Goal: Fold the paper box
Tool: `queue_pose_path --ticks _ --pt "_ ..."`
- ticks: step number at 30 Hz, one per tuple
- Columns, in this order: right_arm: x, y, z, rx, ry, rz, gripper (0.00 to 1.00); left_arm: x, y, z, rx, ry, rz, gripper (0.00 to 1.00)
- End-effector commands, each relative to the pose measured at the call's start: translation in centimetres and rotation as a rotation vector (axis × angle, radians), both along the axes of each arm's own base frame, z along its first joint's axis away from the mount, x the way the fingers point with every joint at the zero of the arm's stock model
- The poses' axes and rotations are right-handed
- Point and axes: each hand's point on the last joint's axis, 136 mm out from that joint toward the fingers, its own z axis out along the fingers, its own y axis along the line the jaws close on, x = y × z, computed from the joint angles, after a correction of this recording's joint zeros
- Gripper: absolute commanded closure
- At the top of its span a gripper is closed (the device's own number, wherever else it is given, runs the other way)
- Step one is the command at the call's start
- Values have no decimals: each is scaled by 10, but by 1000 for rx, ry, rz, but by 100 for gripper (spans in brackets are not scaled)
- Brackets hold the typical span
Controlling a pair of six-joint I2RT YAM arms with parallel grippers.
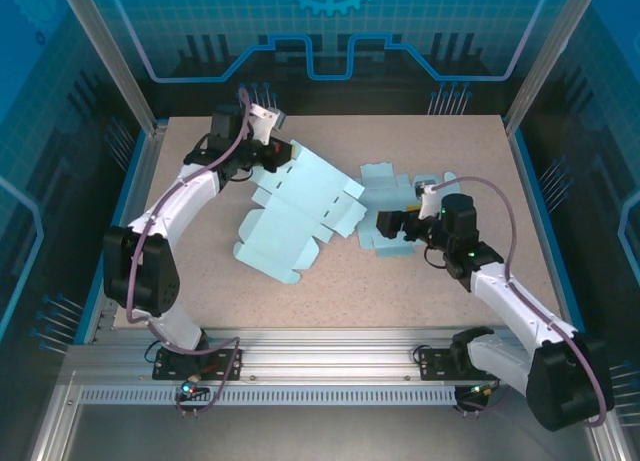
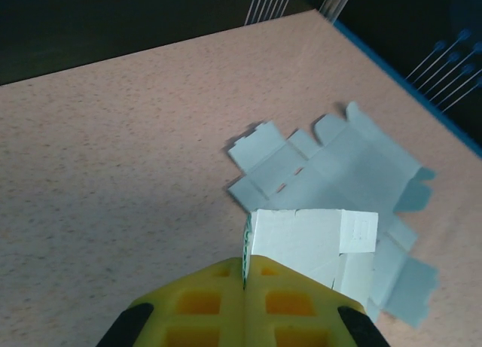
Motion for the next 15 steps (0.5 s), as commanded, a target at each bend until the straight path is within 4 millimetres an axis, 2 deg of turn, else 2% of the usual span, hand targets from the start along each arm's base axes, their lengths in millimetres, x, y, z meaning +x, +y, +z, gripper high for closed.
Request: queue_pose_path --ticks 1,6,10,15 --pt "7 26 13 2 -77 103 0 -16 -13 55 -151 -98 -47 100" --pt "25 33 3 24 -89 101 0 -31 -13 71 -192 -135 -59 100" --pt "38 46 -4 76 -88 138 1 -40 -14 81 -229 -156 -71 100" --pt "53 59 -9 114 -102 171 11 -46 -15 82 -253 -155 -86 100"
